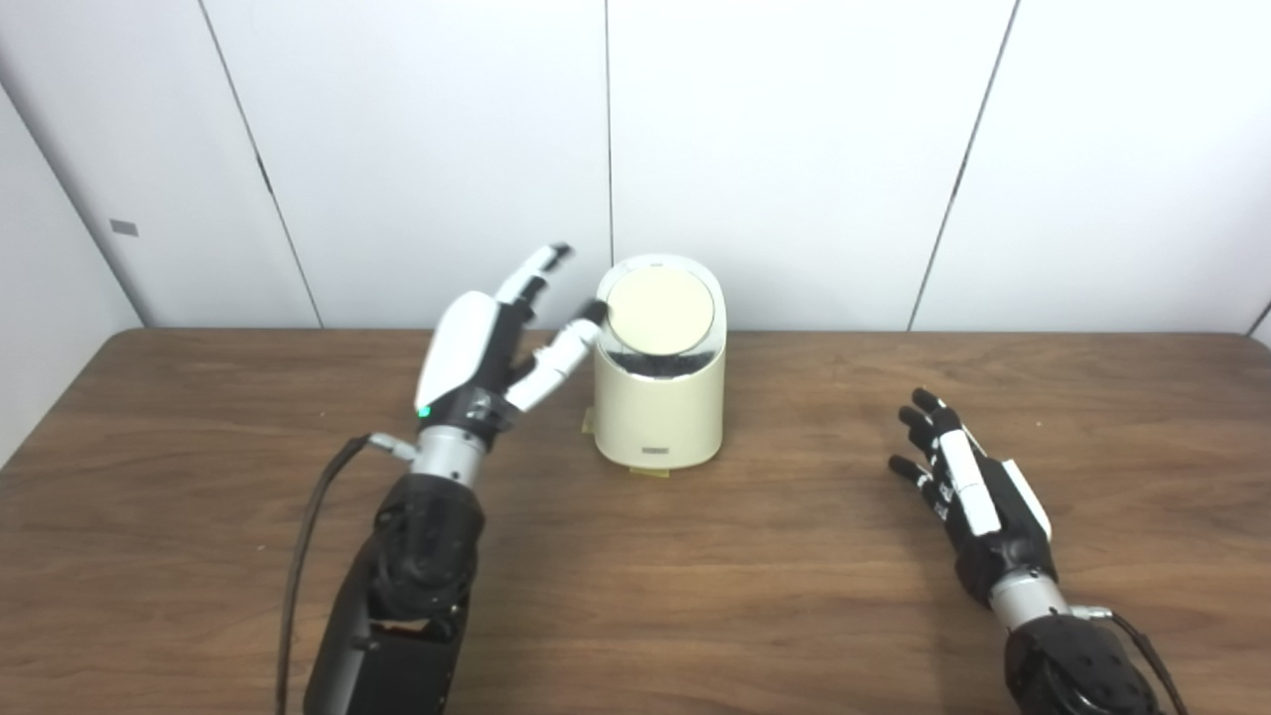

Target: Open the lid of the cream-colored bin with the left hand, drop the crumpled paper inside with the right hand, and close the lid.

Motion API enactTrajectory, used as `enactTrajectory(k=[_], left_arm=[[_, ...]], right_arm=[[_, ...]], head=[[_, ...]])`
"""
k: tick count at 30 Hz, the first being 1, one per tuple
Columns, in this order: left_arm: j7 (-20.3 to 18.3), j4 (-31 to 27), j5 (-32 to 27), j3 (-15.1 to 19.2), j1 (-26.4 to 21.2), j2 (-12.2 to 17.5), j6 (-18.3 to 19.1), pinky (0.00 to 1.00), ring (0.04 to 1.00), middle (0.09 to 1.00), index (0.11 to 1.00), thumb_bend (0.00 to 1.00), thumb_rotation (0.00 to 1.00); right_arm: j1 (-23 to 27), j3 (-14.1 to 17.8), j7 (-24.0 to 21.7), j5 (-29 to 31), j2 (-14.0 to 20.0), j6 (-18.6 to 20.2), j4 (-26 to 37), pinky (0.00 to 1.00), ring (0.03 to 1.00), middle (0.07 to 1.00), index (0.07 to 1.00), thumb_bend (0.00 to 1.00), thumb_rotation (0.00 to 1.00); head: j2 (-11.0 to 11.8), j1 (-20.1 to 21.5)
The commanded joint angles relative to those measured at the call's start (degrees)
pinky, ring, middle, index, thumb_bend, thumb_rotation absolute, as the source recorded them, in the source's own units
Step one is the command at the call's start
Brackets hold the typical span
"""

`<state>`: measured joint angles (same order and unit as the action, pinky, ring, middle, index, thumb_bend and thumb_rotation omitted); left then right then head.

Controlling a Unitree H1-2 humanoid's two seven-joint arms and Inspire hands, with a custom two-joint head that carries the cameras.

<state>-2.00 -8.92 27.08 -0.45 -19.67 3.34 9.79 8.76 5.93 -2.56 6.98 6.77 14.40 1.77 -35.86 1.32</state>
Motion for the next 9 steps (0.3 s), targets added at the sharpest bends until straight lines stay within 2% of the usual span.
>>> enactTrajectory(k=[1, 6, 9], left_arm=[[1.3, -2.5, -3.2, 1.3, 1.2, 0.6, -2.3, 0.90, 0.931, 0.946, 1.000, 0.53, 0.98], [2.6, -4.0, -8.4, 4.4, 7.6, 1.1, -4.2, 0.86, 0.904, 0.927, 0.982, 0.65, 1.00], [3.4, -3.8, -13.1, 6.7, 11.9, 0.7, -6.5, 0.88, 0.903, 0.918, 0.974, 0.67, 1.00]], right_arm=[[0.9, 0.2, -0.3, 0.5, -0.1, -1.6, 0.5, 0.95, 0.969, 0.935, 0.931, 0.66, 0.86], [0.3, 0.2, -0.4, 0.8, -0.4, -4.1, 1.1, 0.95, 0.970, 0.940, 0.934, 0.67, 0.84], [-0.6, 0.3, -0.5, 1.2, -0.7, -5.6, 2.2, 0.94, 0.963, 0.941, 0.934, 0.69, 0.82]], head=[[0.0, 0.0], [-0.1, 0.0], [-0.3, 0.0]])
